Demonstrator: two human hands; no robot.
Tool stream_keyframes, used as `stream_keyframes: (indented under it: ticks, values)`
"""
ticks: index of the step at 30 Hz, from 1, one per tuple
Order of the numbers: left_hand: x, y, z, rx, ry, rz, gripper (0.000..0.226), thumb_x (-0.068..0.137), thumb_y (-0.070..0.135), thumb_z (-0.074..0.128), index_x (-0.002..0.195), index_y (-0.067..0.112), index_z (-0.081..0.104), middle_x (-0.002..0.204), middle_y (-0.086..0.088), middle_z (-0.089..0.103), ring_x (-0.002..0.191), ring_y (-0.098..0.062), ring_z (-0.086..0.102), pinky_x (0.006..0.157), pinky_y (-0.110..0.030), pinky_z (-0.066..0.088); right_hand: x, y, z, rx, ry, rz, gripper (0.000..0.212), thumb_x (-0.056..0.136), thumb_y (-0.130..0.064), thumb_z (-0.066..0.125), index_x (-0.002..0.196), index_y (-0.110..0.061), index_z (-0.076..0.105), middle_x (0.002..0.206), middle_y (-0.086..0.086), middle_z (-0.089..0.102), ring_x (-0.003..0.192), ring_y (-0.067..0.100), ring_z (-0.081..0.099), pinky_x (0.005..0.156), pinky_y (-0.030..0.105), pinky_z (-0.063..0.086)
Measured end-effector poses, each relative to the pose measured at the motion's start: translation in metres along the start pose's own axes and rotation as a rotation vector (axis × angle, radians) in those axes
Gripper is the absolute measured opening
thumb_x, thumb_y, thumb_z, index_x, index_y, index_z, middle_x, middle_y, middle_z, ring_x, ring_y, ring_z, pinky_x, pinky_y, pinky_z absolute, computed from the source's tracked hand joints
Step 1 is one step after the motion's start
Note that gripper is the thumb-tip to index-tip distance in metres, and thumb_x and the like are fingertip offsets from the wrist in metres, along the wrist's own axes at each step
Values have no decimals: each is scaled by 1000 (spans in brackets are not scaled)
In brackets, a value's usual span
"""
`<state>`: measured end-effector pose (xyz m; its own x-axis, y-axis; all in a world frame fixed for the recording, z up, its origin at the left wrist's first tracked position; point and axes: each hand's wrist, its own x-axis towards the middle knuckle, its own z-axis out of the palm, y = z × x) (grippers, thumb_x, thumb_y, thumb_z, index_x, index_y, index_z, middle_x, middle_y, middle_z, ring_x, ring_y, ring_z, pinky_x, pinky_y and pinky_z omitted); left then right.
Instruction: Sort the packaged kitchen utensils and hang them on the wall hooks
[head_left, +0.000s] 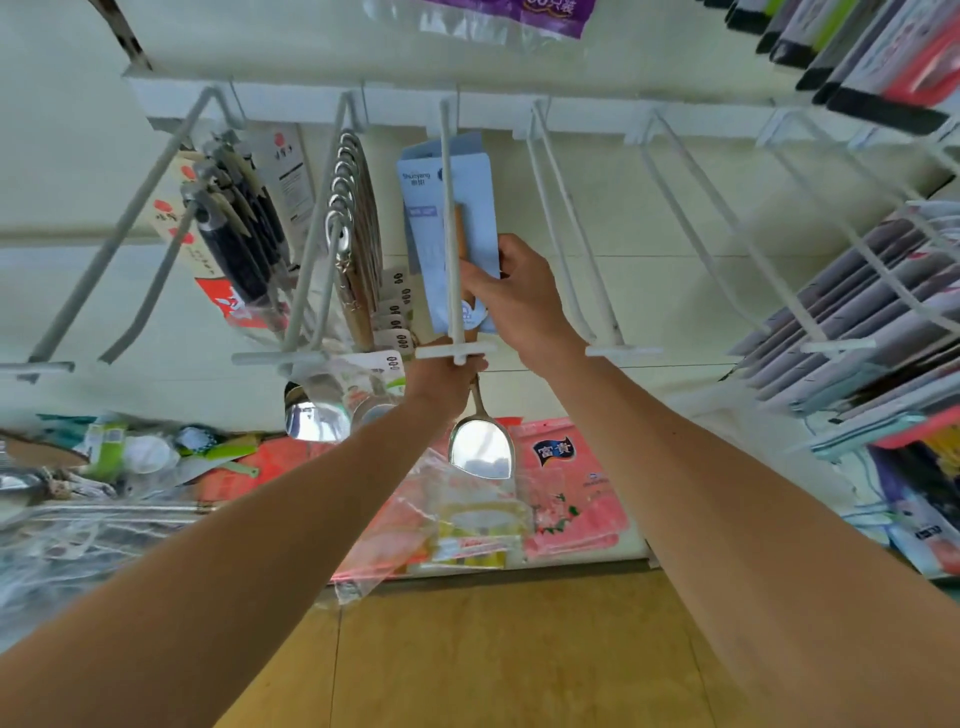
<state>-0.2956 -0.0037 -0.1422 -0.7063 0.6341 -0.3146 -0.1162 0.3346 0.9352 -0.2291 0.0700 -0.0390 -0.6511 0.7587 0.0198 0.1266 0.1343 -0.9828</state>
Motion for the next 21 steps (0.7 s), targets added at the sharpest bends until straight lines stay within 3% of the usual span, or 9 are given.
stream_keyframes:
  ticks: [2, 7, 9, 14, 17, 21]
  values:
    - [-15, -4, -3, 24, 0, 20, 10, 82, 0, 68, 84, 10, 68, 84, -10, 69, 70, -20, 59, 70, -35, 50, -11, 0, -2, 19, -18, 7, 21, 91, 2, 64, 108, 12, 57, 93, 15, 61, 58, -9, 58, 58, 8, 46]
    - [-48, -10, -16, 62, -36, 70, 23, 83, -3, 67, 75, 19, 66, 81, -10, 70, 76, -26, 63, 78, -40, 52, -39, -2, -7, 29, -70, 12, 19, 92, 1, 62, 110, 6, 56, 97, 15, 63, 65, -9, 61, 62, 10, 48]
    - [-61, -10, -19, 42, -48, 62, 25, 84, -6, 65, 74, 17, 65, 75, -6, 67, 74, -26, 61, 77, -42, 52, -50, -1, -8, -2, -74, 11, 23, 92, -4, 65, 111, 6, 58, 103, 19, 67, 74, -2, 63, 70, 16, 52]
    - [-94, -16, -28, 39, -66, 47, 25, 84, -6, 66, 72, 16, 66, 79, -6, 68, 83, -30, 65, 89, -49, 55, -80, -3, -8, -25, -74, 3, 26, 90, -14, 69, 110, 0, 61, 105, 17, 70, 96, 27, 68, 89, 49, 54]
    - [-114, -21, -34, 45, -77, 38, 22, 84, -5, 67, 73, 15, 66, 80, -8, 67, 81, -29, 64, 88, -50, 55, -100, -4, -7, -36, -74, 0, 25, 88, -16, 70, 109, -4, 62, 107, 18, 69, 98, 31, 67, 92, 55, 52]
    - [-142, -26, -38, 46, -105, 66, 12, 84, -8, 65, 80, 3, 66, 84, -23, 66, 75, -29, 61, 84, -53, 55, -129, -6, -6, -43, -65, 19, 25, 90, -14, 69, 112, -3, 61, 111, 16, 69, 105, 31, 66, 94, 52, 52]
